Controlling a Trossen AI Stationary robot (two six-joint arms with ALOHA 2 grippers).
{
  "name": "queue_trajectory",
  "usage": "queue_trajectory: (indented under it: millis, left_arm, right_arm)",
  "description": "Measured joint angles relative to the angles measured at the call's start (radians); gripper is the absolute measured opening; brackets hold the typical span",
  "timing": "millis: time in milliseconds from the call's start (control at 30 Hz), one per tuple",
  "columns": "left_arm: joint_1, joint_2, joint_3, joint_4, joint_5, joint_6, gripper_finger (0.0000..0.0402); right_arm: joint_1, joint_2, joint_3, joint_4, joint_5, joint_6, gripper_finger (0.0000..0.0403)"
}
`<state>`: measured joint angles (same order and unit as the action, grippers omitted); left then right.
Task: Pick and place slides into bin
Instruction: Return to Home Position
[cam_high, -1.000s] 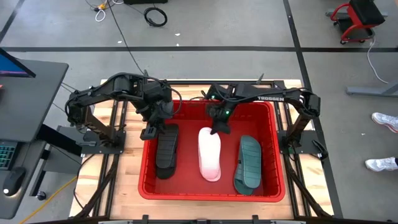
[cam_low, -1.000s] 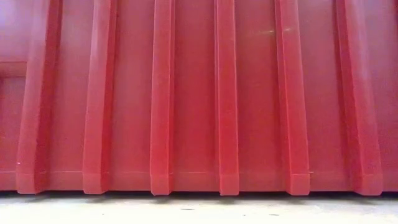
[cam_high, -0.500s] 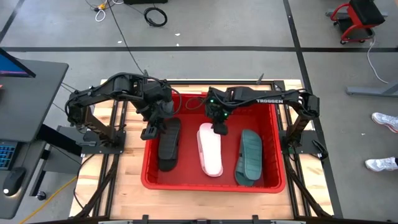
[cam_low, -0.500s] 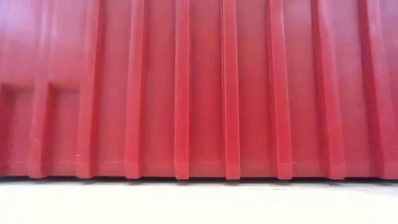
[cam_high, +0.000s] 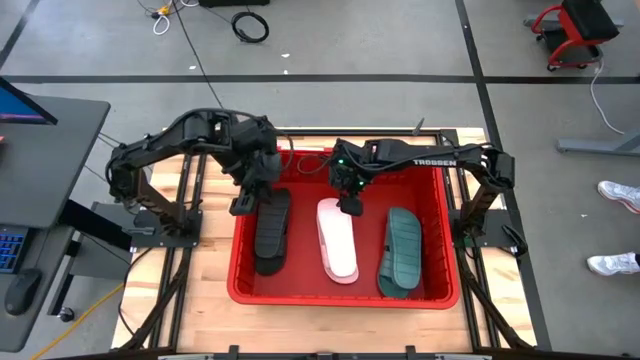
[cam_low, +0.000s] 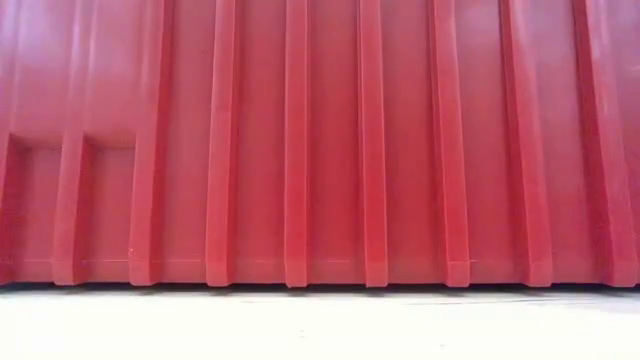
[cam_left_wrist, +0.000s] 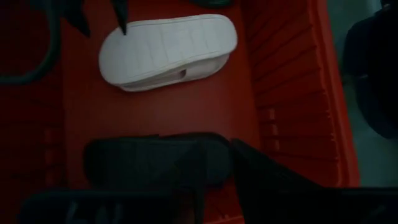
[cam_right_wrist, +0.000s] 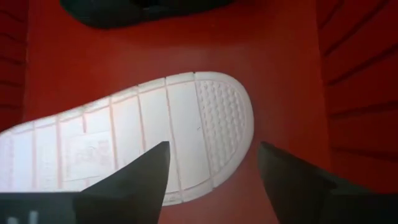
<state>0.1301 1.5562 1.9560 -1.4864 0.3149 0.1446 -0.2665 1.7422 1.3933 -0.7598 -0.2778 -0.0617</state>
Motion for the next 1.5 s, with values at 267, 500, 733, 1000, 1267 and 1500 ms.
queue_trajectory:
  millis: [267, 500, 733, 1000, 1267, 1500]
  left_arm:
    - [0.066, 0.011, 0.001, 0.035, -0.027, 0.024, 0.0068]
    - [0.048, 0.083, 0.0, 0.051, -0.028, 0.024, 0.0072]
    - [-0.007, 0.196, 0.0, 0.077, -0.027, -0.032, 0.0063]
    - [-0.082, 0.292, 0.0, 0.087, -0.027, -0.134, 0.0047]
    - [-0.128, 0.274, 0.0, 0.291, -0.03, -0.256, 0.0019]
    - [-0.075, 0.237, 0.0, 0.413, -0.059, -0.264, 0.001]
  right_arm:
    - [0.0, -0.124, 0.001, -0.044, 0.032, 0.024, 0.0286]
    - [0.016, -0.189, 0.002, -0.212, 0.102, -0.034, 0.0295]
    - [0.077, -0.178, -0.025, -0.227, 0.123, -0.068, 0.0295]
    - [0.162, -0.217, -0.169, -0.162, 0.12, -0.074, 0.0288]
    - [0.228, -0.471, -0.336, 0.11, 0.116, 0.05, 0.0249]
    - [0.228, -0.838, -0.488, 0.266, 0.12, 0.216, 0.0148]
